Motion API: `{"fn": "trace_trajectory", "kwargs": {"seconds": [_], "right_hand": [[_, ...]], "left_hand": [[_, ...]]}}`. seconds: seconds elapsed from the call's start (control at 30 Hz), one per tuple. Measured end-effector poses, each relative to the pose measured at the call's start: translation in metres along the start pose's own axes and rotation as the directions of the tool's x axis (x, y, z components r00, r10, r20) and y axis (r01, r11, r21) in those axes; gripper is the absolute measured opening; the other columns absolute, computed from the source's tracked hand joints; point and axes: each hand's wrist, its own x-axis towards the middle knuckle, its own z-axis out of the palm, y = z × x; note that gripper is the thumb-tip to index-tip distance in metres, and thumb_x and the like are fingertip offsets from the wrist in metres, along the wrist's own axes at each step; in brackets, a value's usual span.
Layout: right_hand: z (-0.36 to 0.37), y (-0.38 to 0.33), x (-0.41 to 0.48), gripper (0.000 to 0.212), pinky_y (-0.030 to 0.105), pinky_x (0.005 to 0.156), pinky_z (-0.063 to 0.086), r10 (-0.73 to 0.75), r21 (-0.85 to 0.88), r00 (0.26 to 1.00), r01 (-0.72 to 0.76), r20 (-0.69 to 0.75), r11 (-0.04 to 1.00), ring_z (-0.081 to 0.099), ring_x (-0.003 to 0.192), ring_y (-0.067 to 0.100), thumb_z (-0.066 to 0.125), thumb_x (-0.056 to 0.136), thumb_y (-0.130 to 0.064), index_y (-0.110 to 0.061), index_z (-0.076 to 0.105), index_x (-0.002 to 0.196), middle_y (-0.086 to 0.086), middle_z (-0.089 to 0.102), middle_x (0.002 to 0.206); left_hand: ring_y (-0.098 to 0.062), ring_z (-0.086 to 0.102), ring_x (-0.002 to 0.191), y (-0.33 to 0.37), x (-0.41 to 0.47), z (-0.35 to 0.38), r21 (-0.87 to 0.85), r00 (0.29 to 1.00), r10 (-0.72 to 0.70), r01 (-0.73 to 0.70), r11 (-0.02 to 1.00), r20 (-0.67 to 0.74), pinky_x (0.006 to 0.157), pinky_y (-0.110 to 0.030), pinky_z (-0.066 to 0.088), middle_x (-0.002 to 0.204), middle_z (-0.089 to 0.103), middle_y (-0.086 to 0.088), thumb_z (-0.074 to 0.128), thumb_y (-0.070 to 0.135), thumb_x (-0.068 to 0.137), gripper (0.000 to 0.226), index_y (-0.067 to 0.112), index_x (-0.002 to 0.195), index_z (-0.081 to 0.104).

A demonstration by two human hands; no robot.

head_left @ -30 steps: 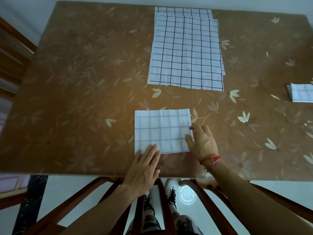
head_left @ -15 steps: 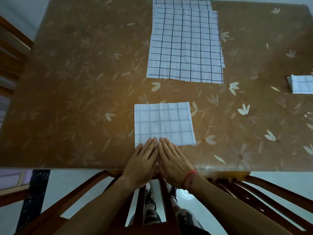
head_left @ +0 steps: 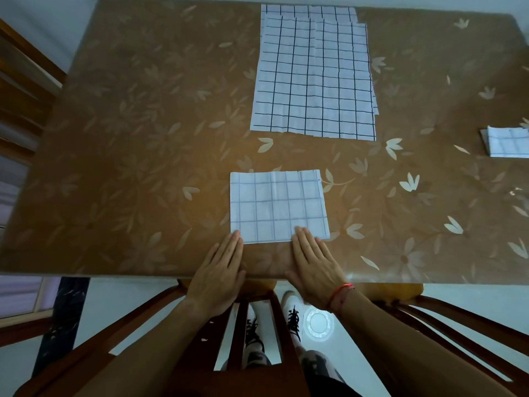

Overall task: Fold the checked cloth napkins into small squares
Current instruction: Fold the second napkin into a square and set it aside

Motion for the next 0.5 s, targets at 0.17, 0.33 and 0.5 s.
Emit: {"fn": "trace_trajectory", "kwargs": {"seconds": [0.17,0.33,0.5], "right_hand": [[0.0,0.029,-0.019,0.078,0.049,0.111,0.033,0.137,-0.038,0.99,-0.136,0.019,0.99,0.027,0.141,0.034,0.036,0.089,-0.053,0.004,0.036,0.141,0.021,0.026,0.152],[0.003,0.03,-0.02,0.077,0.049,0.111,0.031,0.188,-0.006,0.982,-0.187,0.009,0.982,0.033,0.138,0.036,0.034,0.087,-0.052,0.005,0.041,0.138,0.022,0.033,0.149],[-0.023,0.023,-0.022,0.08,0.035,0.117,0.014,0.2,0.252,0.98,-0.191,-0.011,0.949,0.02,0.144,0.033,0.018,0.088,-0.054,0.001,0.027,0.145,0.011,0.015,0.157]], "left_hand": [[-0.022,0.016,0.148,-0.001,-0.002,-0.004,0.02,1.0,-0.019,0.019,1.0,0.012,0.116,-0.039,0.016,0.159,0.021,-0.013,0.024,0.037,0.099,0.062,0.0,0.148,0.031],[-0.021,0.017,0.147,0.001,-0.002,-0.008,0.015,0.999,-0.04,0.04,0.999,0.018,0.116,-0.038,0.014,0.159,0.022,-0.012,0.023,0.038,0.099,0.062,0.001,0.148,0.032],[-0.022,0.024,0.146,0.004,0.002,-0.014,-0.041,0.997,-0.07,0.071,0.997,0.019,0.118,-0.044,0.022,0.157,0.028,-0.011,0.024,0.041,0.097,0.064,0.003,0.146,0.036]]}}
